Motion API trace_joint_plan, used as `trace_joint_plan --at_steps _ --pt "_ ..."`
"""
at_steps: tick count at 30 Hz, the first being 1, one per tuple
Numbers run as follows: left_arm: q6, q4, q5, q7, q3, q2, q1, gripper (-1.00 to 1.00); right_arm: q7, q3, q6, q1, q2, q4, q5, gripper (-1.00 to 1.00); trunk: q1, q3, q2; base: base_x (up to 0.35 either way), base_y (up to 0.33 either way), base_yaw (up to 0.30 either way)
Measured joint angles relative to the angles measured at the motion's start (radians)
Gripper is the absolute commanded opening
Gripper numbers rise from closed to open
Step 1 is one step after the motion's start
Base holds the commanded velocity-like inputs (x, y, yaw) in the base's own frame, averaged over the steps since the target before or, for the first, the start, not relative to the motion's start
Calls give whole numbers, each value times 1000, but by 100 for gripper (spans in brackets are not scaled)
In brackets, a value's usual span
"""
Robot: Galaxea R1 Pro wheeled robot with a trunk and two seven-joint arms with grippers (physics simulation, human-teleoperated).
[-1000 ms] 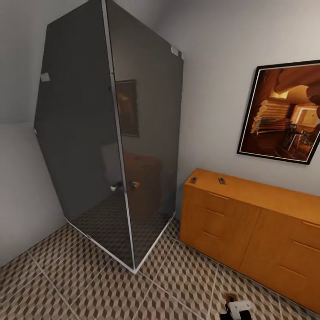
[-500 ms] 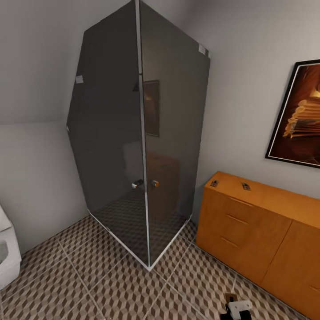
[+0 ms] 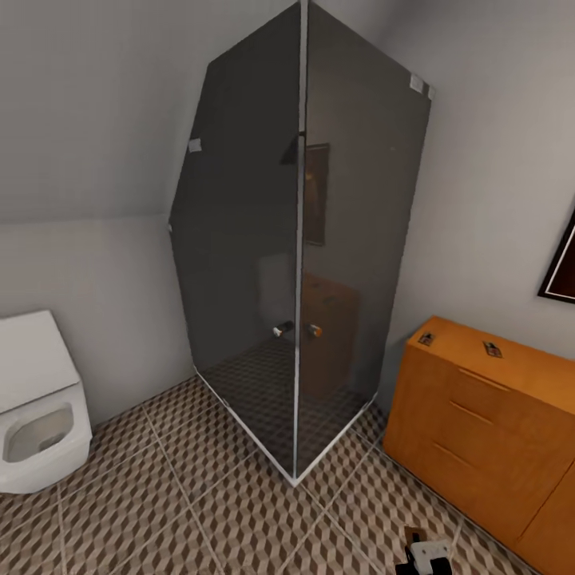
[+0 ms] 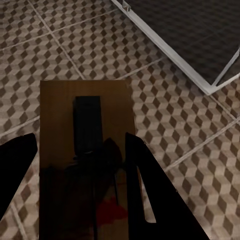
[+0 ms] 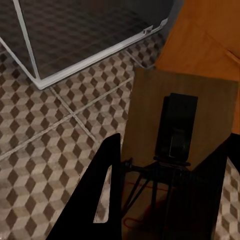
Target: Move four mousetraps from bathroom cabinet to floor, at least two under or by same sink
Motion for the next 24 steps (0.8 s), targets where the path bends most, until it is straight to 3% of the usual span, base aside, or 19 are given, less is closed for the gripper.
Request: trace_joint_plan --at_steps 24 --pt "0 0 1 0 0 -6 0 -100 0 0 2 3 -1 0 1 -100 0 0 0 0 0 300"
